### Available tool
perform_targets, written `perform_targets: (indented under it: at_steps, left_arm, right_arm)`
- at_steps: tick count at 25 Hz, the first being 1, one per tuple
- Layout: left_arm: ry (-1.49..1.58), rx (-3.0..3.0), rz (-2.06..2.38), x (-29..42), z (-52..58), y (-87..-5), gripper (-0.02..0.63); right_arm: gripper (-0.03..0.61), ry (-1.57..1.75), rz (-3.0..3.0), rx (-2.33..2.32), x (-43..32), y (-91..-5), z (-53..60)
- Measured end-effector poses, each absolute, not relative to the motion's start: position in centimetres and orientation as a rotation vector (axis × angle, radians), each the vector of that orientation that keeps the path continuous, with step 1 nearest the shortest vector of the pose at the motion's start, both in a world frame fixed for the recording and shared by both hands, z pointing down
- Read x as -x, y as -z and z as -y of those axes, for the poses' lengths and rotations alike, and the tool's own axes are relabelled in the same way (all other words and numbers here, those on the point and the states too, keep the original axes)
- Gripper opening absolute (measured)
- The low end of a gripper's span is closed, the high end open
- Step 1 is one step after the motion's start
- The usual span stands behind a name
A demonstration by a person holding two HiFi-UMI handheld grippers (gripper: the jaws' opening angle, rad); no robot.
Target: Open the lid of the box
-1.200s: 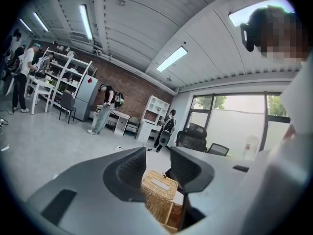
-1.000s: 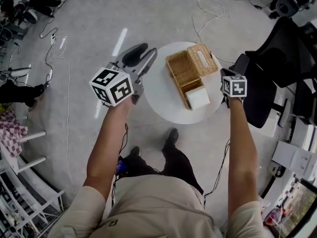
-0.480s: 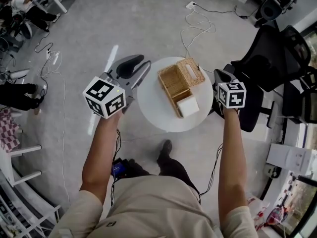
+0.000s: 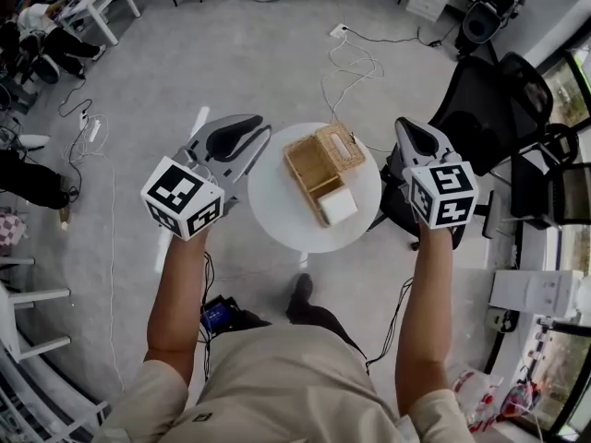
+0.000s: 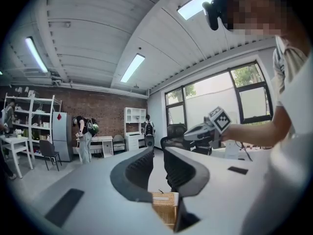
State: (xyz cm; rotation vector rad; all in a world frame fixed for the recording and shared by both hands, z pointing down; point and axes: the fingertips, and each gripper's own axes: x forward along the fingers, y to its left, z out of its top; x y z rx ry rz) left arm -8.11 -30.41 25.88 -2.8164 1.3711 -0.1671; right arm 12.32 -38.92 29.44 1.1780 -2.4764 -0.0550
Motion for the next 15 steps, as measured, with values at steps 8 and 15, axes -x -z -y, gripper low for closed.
perform_targets:
  at_steps: [8, 15]
  left_arm:
    - [0.131, 2.724, -1.324, 7.3, 26.1, -20.1, 0.038]
    - [0.155, 2.664, -1.290, 6.9, 23.4, -17.4, 0.031]
  right_arm:
    - [-0.008, 0.175, 2.574, -1.179, -12.0, -21.4, 32.0]
    - [-0.009, 0.207, 2.609, -1.123, -11.7, -18.6, 27.2]
